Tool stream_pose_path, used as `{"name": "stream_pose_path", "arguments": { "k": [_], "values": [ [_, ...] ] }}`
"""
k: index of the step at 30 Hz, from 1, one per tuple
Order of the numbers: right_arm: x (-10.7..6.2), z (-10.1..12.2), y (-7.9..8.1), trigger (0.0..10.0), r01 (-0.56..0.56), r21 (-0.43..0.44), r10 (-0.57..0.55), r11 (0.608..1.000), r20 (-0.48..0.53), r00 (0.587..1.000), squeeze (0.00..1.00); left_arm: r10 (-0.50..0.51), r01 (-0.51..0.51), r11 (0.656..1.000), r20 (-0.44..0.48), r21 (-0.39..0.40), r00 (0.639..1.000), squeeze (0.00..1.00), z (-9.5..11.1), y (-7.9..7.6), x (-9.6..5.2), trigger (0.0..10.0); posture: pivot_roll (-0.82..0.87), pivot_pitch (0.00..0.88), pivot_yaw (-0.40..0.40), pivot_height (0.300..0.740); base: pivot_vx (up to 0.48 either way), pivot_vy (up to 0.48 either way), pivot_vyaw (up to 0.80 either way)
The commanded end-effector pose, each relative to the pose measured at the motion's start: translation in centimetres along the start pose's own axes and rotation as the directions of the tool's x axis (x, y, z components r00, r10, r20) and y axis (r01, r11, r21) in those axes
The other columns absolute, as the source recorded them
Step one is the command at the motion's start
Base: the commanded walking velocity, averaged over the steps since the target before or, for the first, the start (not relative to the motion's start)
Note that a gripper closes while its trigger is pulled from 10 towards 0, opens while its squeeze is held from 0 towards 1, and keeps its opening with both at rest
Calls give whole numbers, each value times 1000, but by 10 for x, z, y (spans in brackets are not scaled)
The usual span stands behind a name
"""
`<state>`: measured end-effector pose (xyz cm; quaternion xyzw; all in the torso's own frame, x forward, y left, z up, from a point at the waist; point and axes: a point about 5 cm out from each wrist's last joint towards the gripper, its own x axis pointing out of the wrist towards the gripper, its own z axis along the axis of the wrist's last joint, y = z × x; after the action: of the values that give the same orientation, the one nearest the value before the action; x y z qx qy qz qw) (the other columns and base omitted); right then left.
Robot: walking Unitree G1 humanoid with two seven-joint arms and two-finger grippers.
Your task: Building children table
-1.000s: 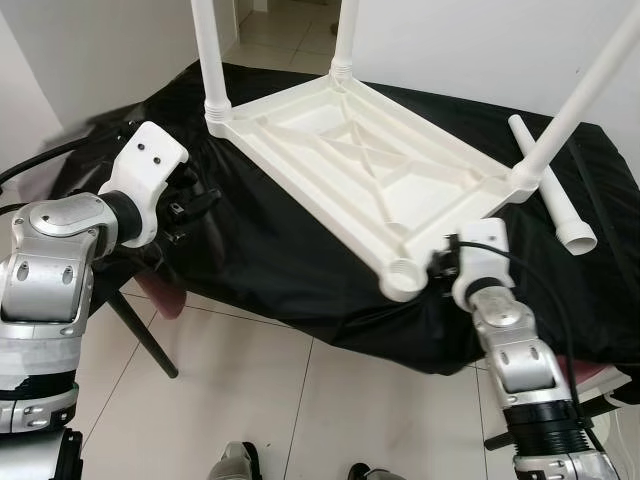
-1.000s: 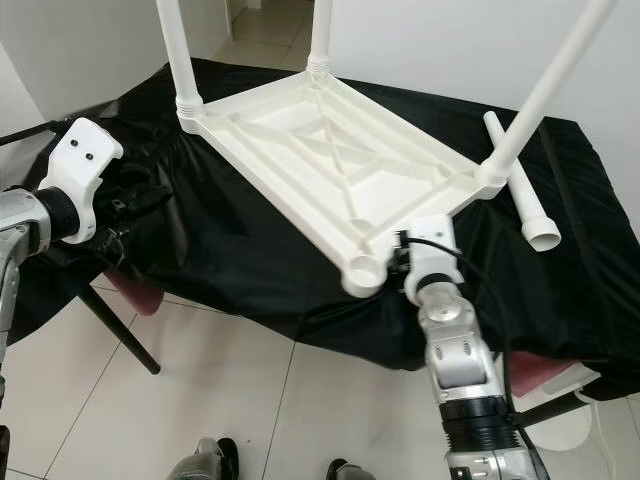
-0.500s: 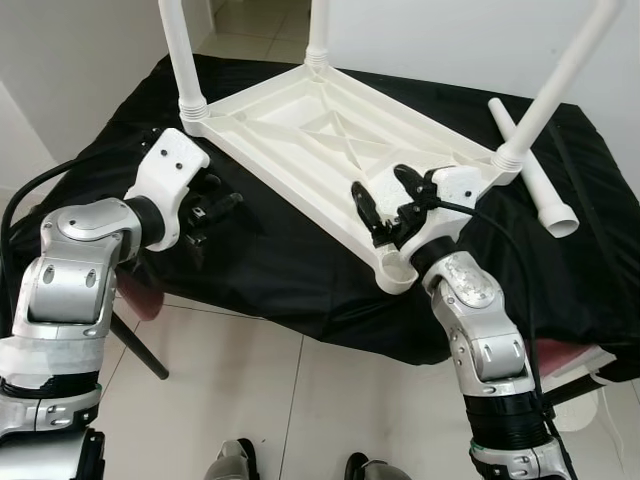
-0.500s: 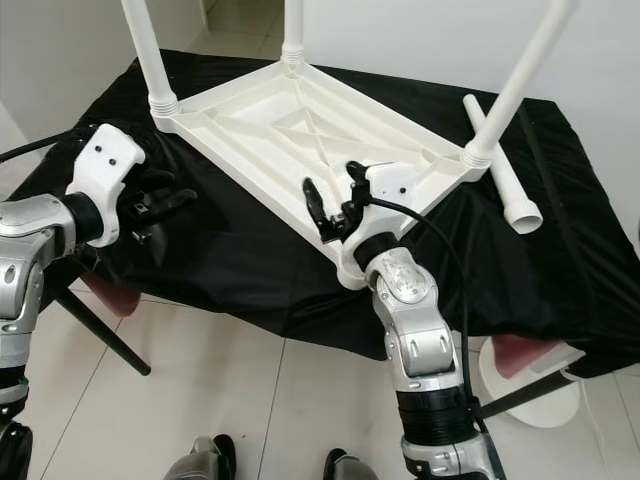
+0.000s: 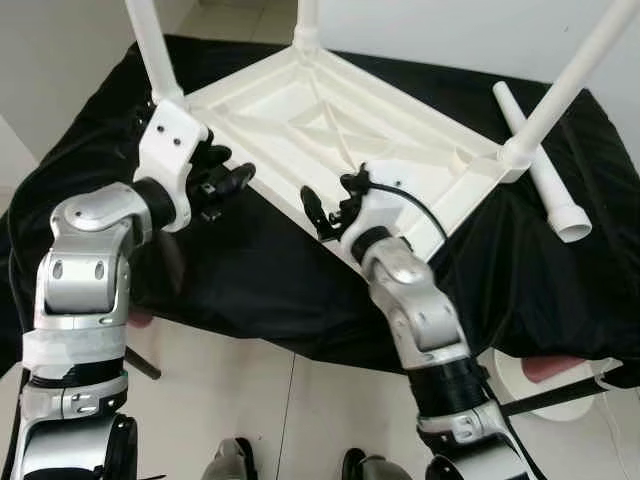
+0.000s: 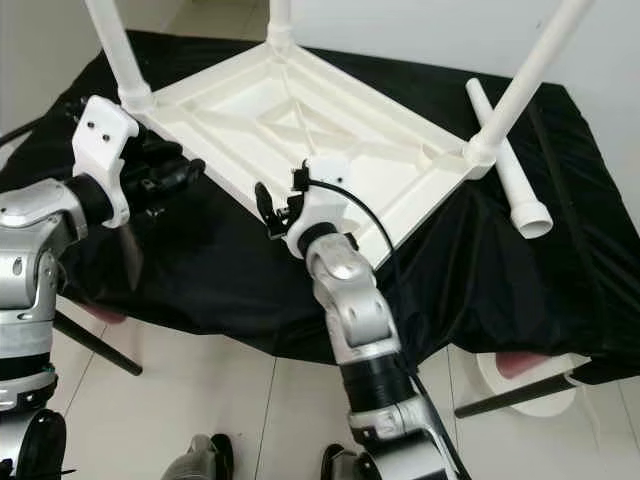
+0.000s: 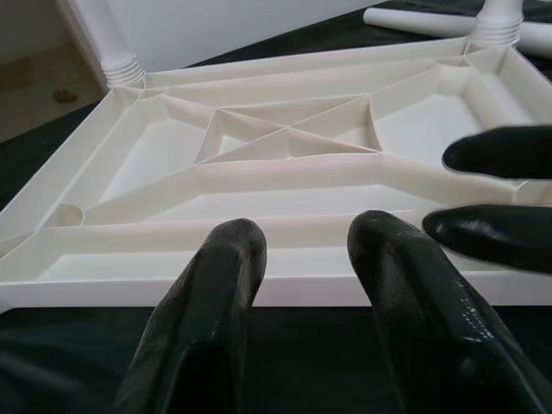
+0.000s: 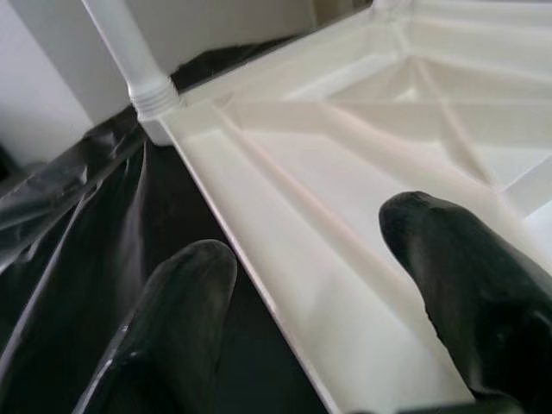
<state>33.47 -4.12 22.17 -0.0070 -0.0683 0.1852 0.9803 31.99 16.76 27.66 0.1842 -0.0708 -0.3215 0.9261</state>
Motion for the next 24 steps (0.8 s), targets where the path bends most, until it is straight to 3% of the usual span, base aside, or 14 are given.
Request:
{"name": "stream_pose_path", "arguments": {
  "k": [1, 5, 7, 11, 15, 20, 21, 24],
  "values": [
    [7, -9, 4, 10000, 13, -30, -16, 999, -75, 997, 0, 303, -303, 953, -10, 8, 953, 0, -6, 12, -5, 10000, -3, 160, 10, 740, 0, 0, 0],
    [17, -14, 9, 10000, -81, -102, 67, 991, -142, 988, 0, 304, -304, 953, -25, 13, 952, 0, -9, 12, -8, 10000, 3, 156, 2, 740, 0, 0, 0],
    [26, -13, 5, 10000, -166, -146, 137, 975, -185, 973, 0, 314, -314, 949, -32, 17, 949, 0, -10, 14, -14, 10000, 7, 158, -1, 740, 0, 0, 0],
    [32, -13, -2, 10000, -225, -148, 188, 963, -230, 955, 0, 323, -322, 947, -34, 22, 946, 0, -10, 15, -18, 10000, 7, 158, 0, 740, 0, 0, 0],
    [39, -17, -10, 10000, -292, -205, 226, 934, -293, 929, 0, 327, -327, 945, -27, 23, 945, 0, -8, 17, -20, 10000, 3, 161, 1, 740, 0, 0, 0],
    [45, -21, -17, 10000, -289, -170, 215, 942, -353, 911, 0, 326, -326, 945, -20, 28, 945, 0, -7, 18, -20, 10000, 1, 162, 4, 740, 0, 0, 0],
    [46, -25, -17, 10000, -330, -145, 250, 933, -398, 883, 0, 325, -325, 945, -18, 29, 945, 0, -6, 18, -21, 10000, -2, 166, 5, 740, 0, 0, 0],
    [45, -30, -18, 9647, -382, -152, 285, 911, -436, 854, 0, 324, -323, 946, -18, 32, 946, 0, -6, 18, -21, 10000, -2, 166, 5, 740, 0, 0, 0]
  ]
}}
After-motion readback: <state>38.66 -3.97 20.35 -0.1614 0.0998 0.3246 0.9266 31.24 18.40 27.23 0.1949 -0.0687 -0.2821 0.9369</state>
